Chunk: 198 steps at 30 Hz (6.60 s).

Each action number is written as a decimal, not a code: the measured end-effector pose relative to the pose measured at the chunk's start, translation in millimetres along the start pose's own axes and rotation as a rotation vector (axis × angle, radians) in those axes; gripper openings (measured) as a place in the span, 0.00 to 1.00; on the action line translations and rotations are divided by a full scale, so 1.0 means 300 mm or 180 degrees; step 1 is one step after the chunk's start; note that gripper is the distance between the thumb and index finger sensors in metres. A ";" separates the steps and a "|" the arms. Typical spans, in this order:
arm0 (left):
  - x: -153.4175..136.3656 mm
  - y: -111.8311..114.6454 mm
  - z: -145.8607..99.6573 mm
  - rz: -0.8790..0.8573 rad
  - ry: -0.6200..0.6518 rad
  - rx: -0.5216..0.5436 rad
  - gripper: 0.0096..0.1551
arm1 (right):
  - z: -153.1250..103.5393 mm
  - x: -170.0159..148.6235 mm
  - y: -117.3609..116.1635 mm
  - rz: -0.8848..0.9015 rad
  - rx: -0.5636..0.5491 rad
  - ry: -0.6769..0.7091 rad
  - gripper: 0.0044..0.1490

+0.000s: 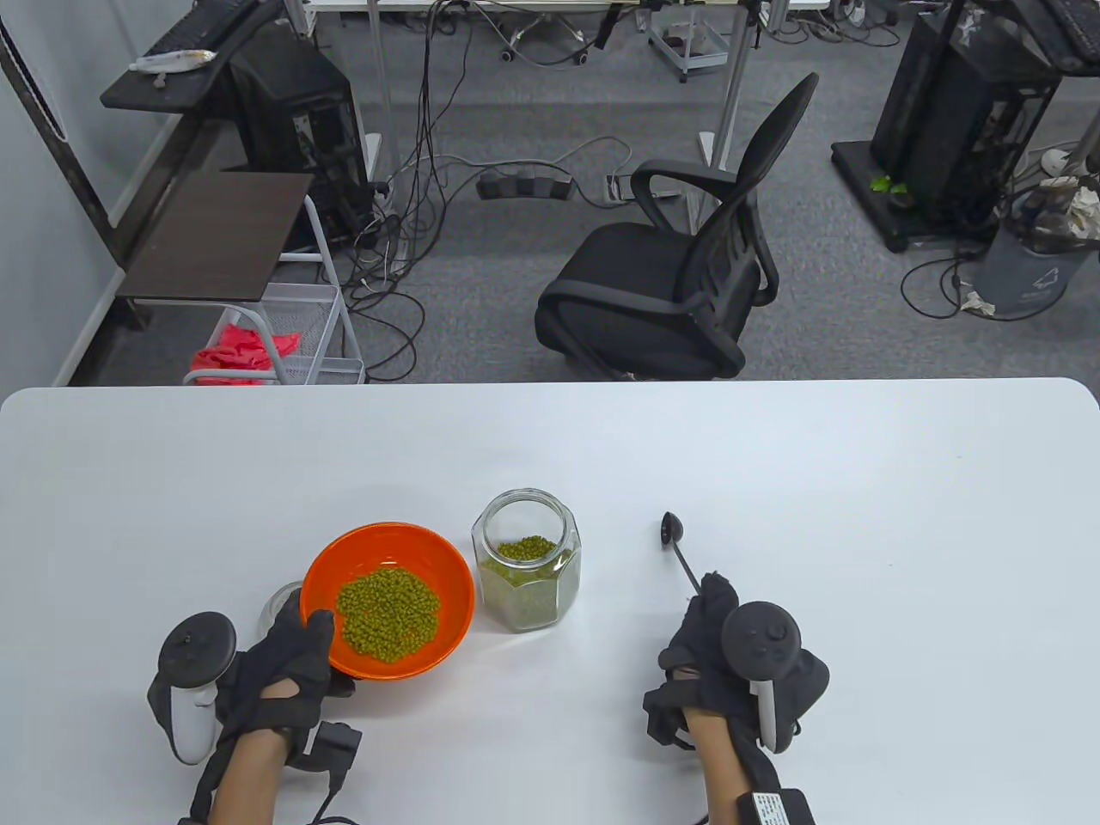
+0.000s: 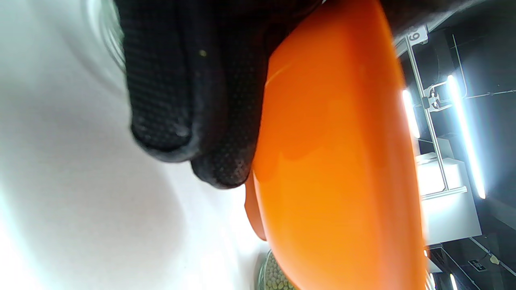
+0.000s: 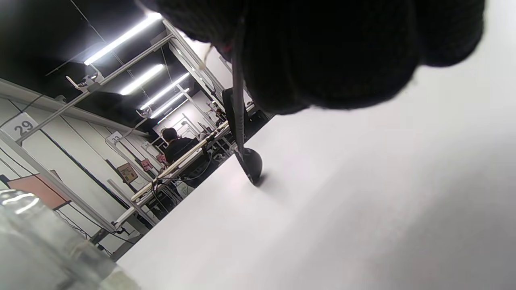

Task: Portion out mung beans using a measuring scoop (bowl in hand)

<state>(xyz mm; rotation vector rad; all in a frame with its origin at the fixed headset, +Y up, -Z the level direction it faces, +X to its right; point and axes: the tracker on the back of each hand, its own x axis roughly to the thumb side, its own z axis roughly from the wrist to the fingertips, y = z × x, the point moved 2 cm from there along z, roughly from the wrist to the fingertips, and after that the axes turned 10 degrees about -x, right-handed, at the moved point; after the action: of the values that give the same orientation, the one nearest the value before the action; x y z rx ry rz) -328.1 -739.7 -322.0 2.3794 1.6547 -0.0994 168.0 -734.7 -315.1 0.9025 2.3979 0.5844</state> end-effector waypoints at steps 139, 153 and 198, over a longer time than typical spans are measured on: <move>-0.048 0.056 0.046 0.0652 -0.0483 -0.1056 0.37 | -0.063 0.075 0.035 -0.1013 0.0108 0.1019 0.49; -0.068 0.061 0.046 0.0909 -0.0761 -0.1012 0.36 | -0.070 0.070 0.030 -0.0976 0.0239 0.1017 0.49; 0.180 0.036 -0.040 0.2972 -0.0291 0.0539 0.49 | -0.076 0.050 0.032 -0.0728 0.0401 0.0849 0.49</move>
<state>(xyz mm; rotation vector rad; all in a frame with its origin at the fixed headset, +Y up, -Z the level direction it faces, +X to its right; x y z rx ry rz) -299.9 -691.1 -318.9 2.9494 0.3863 -0.1736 149.5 -722.6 -296.7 0.6180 2.7567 0.4956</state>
